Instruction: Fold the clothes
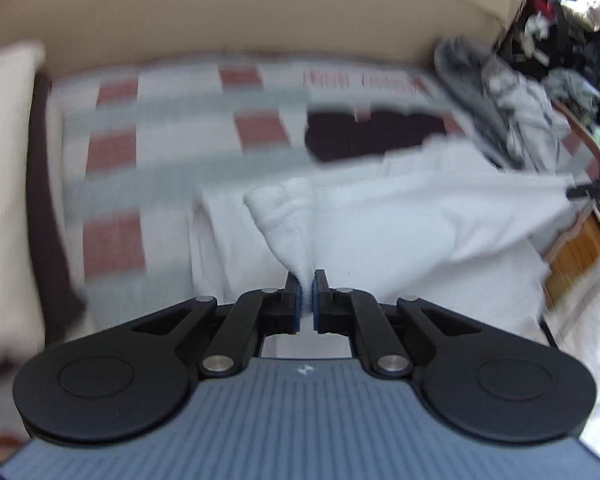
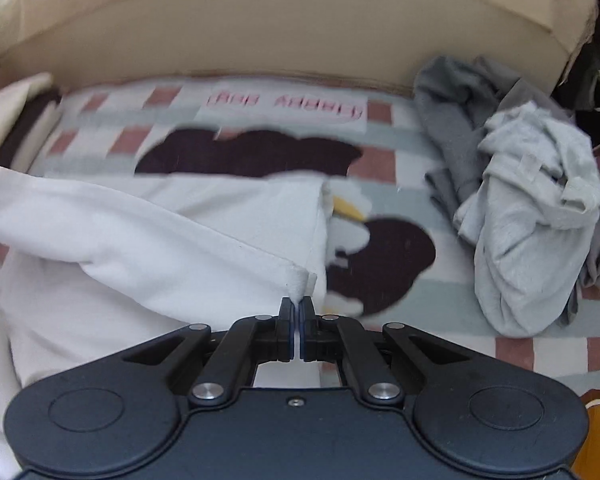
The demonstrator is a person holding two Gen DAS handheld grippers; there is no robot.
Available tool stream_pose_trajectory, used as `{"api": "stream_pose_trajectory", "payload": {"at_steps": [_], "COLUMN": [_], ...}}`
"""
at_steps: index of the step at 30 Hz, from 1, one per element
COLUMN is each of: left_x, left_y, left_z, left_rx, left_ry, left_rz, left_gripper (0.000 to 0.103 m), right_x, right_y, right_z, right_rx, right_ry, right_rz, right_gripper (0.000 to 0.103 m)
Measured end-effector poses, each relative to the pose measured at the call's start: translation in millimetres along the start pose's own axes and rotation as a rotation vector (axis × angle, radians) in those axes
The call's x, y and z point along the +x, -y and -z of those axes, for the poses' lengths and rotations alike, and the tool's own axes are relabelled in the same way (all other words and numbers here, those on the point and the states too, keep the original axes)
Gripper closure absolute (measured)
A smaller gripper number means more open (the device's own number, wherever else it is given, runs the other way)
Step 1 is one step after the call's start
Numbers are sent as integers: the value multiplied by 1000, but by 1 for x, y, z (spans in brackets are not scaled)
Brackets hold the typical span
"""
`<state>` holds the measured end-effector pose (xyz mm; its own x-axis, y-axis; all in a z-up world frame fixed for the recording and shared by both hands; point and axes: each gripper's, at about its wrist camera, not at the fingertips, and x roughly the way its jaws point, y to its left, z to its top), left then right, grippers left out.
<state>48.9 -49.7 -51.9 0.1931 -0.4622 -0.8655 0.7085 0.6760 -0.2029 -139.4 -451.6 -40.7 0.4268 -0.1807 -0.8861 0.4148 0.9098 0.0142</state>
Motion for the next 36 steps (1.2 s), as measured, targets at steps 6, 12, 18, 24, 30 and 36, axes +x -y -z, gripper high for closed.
{"api": "stream_pose_trajectory", "payload": {"at_steps": [6,12,18,24,30,36], "left_x": [-39,5,-15,2,45,65], "left_y": [-7,-18,-17,8,29,35], "left_z": [32,61,42,6,-7,-10], "left_rx": [-31,-45,-20,135,261,343], "left_ry": [-60,-316,-163,-45,-147,-203], "left_rz": [32,-55,-11,33,106,108], "left_gripper": [98,97,90,62,61,50], "right_x": [22,57,31,60,103,110], "right_y": [-5,5,9,-23,2,-10], "right_z": [23,36,17,1,2,10], "right_rx": [-120,-70,85,-145,-55,-193], "right_ry": [-193,-340,-140,-136,-307,-363], "right_rz": [-65,-20,-211,-109,-183,-252], "right_gripper": [100,92,60,46,45,62]}}
